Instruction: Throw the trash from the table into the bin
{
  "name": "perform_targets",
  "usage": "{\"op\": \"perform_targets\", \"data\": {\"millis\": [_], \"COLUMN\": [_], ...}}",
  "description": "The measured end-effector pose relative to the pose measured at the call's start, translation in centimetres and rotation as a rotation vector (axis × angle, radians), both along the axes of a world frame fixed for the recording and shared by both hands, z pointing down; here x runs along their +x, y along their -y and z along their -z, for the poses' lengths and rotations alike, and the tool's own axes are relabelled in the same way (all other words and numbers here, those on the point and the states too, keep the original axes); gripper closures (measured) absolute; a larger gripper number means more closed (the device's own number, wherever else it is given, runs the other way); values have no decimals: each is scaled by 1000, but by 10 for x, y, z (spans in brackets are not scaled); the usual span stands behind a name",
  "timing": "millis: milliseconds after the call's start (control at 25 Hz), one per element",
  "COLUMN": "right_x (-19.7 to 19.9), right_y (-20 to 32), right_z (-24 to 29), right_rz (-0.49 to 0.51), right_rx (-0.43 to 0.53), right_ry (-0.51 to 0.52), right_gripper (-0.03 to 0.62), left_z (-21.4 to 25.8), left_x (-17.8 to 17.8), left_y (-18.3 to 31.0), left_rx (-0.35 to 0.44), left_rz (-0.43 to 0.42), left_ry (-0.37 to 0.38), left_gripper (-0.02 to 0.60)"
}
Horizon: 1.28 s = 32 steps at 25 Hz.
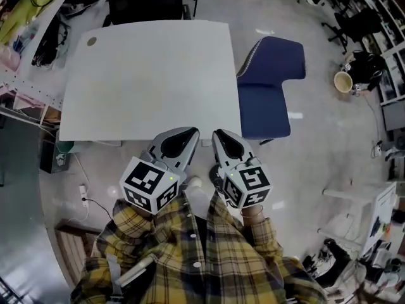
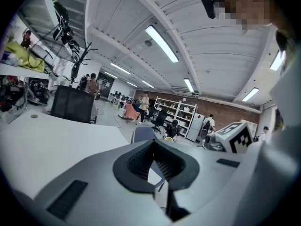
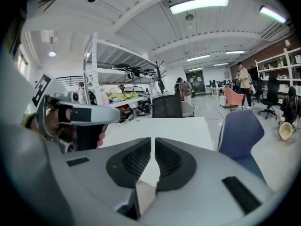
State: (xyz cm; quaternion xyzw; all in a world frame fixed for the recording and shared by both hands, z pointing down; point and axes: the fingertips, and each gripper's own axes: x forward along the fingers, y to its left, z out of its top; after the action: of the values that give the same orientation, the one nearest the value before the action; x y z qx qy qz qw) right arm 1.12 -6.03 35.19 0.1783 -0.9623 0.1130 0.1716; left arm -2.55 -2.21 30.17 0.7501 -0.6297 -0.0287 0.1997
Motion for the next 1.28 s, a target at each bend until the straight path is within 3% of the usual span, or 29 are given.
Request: {"op": "perform_targets", "data": {"millis": [200, 440, 920, 1280], "right_x": [-59, -100, -119, -118], "right_y": [-45, -71, -77, -75], "right_z": [10, 20, 29, 29], "right_rz": [100, 148, 177, 188], "right_rx": [15, 29, 81, 63], "right_ry": [32, 62, 48, 51], "right_gripper": [592, 594, 595, 595], "left_z": [2, 4, 5, 3], "left_x": [-49, -83, -100, -96], "left_y": [-42, -63, -62, -59], "left_rx": [21, 48, 72, 69], "left_rz": [81, 97, 68, 58], "left_ry": [4, -1, 7, 17], "left_gripper": [572, 572, 572, 572]}}
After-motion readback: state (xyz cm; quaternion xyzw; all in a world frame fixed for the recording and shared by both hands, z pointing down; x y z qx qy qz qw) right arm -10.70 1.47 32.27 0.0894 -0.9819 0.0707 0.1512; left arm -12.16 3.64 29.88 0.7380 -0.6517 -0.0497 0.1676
